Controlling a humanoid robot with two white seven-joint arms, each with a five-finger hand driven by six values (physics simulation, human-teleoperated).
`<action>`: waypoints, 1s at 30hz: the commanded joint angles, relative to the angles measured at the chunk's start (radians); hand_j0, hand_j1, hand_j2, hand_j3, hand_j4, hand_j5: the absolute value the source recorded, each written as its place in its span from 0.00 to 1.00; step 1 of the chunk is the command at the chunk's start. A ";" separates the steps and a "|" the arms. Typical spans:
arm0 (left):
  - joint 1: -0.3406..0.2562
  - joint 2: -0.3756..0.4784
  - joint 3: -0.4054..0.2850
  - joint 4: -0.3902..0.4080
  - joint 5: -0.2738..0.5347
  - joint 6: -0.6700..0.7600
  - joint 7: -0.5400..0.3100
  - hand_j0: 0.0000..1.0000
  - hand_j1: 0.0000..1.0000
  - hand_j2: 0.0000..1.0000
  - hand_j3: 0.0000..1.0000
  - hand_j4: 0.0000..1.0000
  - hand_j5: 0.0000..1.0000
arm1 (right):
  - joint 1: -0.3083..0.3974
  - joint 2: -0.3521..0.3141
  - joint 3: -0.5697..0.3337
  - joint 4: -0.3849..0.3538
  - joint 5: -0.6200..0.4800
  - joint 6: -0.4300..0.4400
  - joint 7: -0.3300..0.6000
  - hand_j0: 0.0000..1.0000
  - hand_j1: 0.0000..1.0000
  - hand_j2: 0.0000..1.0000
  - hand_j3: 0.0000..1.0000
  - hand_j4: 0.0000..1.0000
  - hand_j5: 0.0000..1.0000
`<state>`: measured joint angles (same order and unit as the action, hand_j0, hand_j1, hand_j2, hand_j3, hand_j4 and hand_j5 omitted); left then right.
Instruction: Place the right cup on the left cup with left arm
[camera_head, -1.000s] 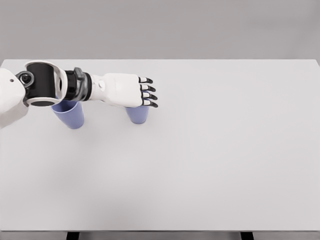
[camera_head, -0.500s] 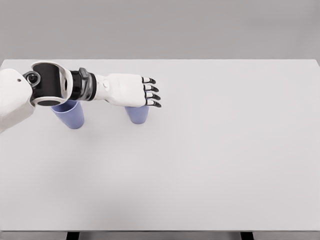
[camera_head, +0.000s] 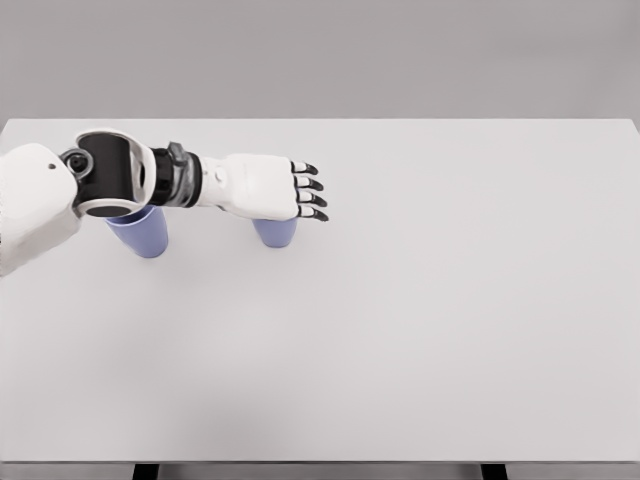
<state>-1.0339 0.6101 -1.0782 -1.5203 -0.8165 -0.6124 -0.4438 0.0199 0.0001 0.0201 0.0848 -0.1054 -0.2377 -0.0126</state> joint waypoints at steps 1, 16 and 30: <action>0.000 -0.006 0.000 0.000 0.002 0.002 0.000 1.00 1.00 1.00 1.00 1.00 1.00 | 0.000 0.000 0.000 0.000 0.000 0.000 -0.001 1.00 1.00 1.00 1.00 1.00 1.00; 0.006 -0.027 0.004 0.063 -0.035 0.002 0.000 1.00 1.00 1.00 1.00 1.00 1.00 | 0.000 0.000 0.000 0.000 0.000 0.000 -0.001 1.00 1.00 1.00 1.00 1.00 1.00; 0.006 -0.039 0.018 0.092 -0.035 0.002 0.000 1.00 1.00 1.00 1.00 1.00 1.00 | 0.000 0.000 0.000 0.000 0.000 0.000 -0.001 1.00 1.00 1.00 1.00 1.00 1.00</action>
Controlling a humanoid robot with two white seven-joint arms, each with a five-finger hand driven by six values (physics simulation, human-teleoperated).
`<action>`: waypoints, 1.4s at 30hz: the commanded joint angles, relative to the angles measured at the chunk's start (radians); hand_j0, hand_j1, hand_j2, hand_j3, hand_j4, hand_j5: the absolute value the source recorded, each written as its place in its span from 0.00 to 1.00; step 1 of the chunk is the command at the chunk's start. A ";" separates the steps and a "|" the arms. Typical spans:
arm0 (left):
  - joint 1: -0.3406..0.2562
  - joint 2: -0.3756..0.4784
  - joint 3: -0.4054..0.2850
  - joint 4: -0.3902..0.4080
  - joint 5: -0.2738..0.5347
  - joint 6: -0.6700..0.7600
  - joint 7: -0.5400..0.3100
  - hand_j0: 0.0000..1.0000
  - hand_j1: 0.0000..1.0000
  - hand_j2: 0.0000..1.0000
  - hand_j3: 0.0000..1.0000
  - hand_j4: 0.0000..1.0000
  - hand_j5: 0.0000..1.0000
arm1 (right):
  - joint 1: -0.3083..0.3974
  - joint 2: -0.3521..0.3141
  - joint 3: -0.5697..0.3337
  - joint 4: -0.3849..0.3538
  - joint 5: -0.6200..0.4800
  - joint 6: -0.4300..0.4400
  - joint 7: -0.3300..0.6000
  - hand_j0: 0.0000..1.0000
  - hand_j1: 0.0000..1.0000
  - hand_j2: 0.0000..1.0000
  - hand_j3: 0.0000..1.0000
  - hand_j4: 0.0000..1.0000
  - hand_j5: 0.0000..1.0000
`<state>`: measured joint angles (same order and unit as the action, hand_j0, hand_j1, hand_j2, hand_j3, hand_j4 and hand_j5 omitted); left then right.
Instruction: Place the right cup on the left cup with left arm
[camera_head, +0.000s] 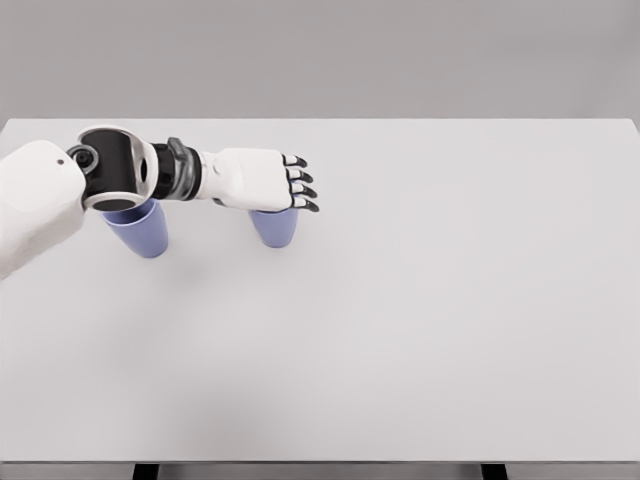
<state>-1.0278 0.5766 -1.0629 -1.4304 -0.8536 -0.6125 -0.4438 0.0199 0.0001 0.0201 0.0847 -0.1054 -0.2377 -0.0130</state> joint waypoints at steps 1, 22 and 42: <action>0.000 -0.008 0.003 0.001 0.002 0.002 0.000 1.00 1.00 1.00 1.00 1.00 1.00 | 0.000 0.000 0.000 0.000 0.000 0.000 0.001 1.00 1.00 1.00 1.00 1.00 1.00; 0.005 -0.004 0.003 -0.012 -0.028 0.002 -0.006 0.77 0.77 0.77 0.77 0.77 0.77 | 0.000 0.000 0.000 0.000 0.000 0.000 -0.001 1.00 1.00 1.00 1.00 1.00 1.00; -0.002 0.019 0.107 -0.015 -0.010 0.002 -0.006 0.75 0.75 0.75 0.75 0.75 0.75 | 0.000 0.000 0.000 0.001 0.000 0.000 0.001 1.00 1.00 1.00 1.00 1.00 1.00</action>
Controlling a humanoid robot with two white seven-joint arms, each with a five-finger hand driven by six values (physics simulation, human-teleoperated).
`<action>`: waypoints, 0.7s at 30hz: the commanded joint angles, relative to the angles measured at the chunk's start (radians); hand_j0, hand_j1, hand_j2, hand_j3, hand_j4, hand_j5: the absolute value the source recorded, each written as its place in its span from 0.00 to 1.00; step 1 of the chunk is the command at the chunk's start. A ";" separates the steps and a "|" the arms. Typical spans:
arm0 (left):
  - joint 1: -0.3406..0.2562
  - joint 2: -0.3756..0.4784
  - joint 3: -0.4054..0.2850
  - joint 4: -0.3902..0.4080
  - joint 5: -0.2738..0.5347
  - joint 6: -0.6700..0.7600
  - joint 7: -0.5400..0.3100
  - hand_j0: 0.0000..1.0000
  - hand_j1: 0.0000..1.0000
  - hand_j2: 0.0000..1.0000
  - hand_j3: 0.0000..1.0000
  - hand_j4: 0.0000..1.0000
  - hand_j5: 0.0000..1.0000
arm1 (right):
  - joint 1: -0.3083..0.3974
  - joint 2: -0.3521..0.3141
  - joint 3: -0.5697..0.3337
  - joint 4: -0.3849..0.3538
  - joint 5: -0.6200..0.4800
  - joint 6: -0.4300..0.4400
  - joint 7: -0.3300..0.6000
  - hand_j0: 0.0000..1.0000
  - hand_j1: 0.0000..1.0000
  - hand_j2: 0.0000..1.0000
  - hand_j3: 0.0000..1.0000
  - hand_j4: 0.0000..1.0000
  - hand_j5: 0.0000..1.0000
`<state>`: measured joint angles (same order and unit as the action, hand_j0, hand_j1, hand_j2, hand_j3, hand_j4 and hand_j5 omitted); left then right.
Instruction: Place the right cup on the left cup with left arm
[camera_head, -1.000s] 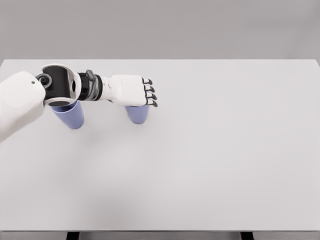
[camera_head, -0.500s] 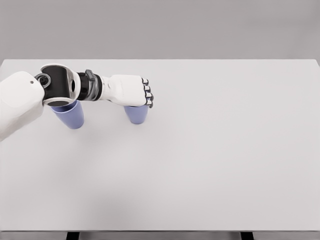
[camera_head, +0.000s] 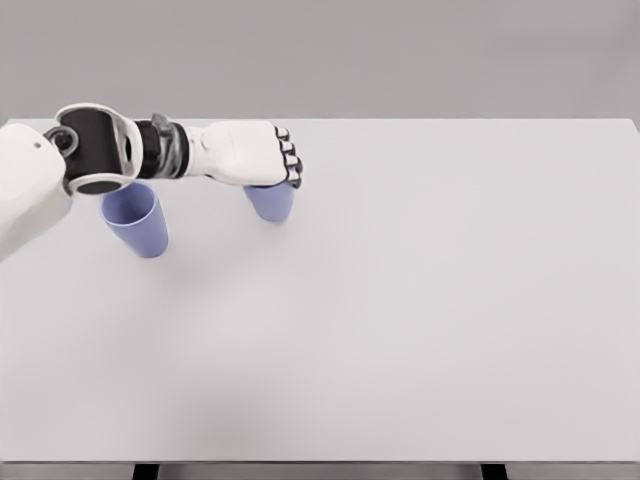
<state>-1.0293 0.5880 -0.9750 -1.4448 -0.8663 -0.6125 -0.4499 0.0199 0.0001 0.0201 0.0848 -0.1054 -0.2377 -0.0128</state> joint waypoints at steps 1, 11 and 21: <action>0.000 0.012 0.027 0.000 0.003 0.002 0.000 0.75 0.75 0.75 0.75 0.75 0.75 | 0.000 0.000 0.000 0.000 0.000 0.000 0.001 1.00 1.00 1.00 1.00 1.00 1.00; 0.015 0.069 0.119 0.001 0.012 0.002 0.000 0.76 0.76 0.76 0.76 0.76 0.76 | 0.000 0.000 0.000 0.000 0.000 0.000 0.001 1.00 1.00 1.00 1.00 1.00 1.00; 0.069 0.111 0.245 0.001 0.016 0.002 0.000 0.76 0.76 0.76 0.76 0.76 0.76 | 0.000 0.000 0.000 0.000 0.000 0.000 0.001 1.00 1.00 1.00 1.00 1.00 1.00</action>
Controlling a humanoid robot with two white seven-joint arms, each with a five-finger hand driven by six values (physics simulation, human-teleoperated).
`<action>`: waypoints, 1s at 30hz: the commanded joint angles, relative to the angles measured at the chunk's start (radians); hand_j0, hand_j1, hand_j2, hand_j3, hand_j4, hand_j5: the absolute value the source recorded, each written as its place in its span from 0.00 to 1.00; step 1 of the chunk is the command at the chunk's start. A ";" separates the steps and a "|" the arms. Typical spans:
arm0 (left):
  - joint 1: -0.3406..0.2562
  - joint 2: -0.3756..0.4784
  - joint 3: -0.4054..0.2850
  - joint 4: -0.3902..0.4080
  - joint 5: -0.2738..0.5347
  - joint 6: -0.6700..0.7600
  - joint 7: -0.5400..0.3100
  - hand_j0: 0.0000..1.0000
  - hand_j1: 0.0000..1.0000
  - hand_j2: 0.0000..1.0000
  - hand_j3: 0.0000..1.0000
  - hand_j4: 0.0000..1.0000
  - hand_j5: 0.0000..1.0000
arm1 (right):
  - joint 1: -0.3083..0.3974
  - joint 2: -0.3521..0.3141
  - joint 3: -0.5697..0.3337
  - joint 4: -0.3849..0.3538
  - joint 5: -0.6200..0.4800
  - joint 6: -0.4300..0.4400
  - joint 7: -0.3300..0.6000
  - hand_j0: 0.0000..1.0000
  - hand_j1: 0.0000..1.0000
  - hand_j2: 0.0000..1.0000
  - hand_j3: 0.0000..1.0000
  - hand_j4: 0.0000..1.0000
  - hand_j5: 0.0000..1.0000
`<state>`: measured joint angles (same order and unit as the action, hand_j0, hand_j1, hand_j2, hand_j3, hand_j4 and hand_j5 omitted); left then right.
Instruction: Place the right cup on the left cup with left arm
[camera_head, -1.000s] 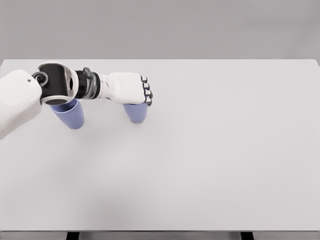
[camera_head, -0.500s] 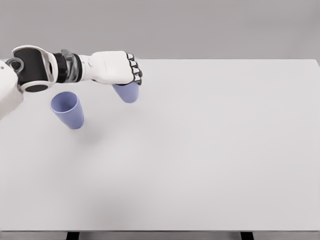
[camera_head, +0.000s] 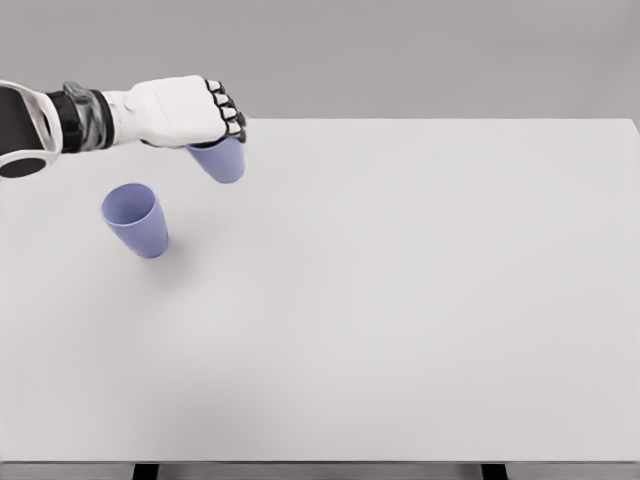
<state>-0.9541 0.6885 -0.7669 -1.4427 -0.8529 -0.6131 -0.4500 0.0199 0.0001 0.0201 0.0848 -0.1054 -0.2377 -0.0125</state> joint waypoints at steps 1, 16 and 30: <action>0.000 0.022 0.044 -0.002 0.008 0.002 0.001 0.76 0.76 0.76 0.76 0.76 0.76 | 0.000 0.000 0.000 0.001 0.000 0.000 0.000 1.00 1.00 1.00 1.00 1.00 1.00; 0.025 0.059 0.127 -0.007 0.029 0.002 0.001 0.76 0.76 0.76 0.76 0.76 0.76 | 0.000 0.000 0.000 0.000 0.000 0.000 0.000 1.00 1.00 1.00 1.00 1.00 1.00; 0.087 0.118 0.202 -0.059 0.046 0.002 0.001 0.76 0.76 0.76 0.76 0.76 0.76 | 0.000 0.000 0.000 0.000 0.000 0.000 -0.001 1.00 1.00 1.00 1.00 1.00 1.00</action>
<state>-0.8667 0.7953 -0.5791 -1.4945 -0.8119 -0.6130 -0.4501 0.0199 0.0001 0.0201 0.0847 -0.1054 -0.2377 -0.0127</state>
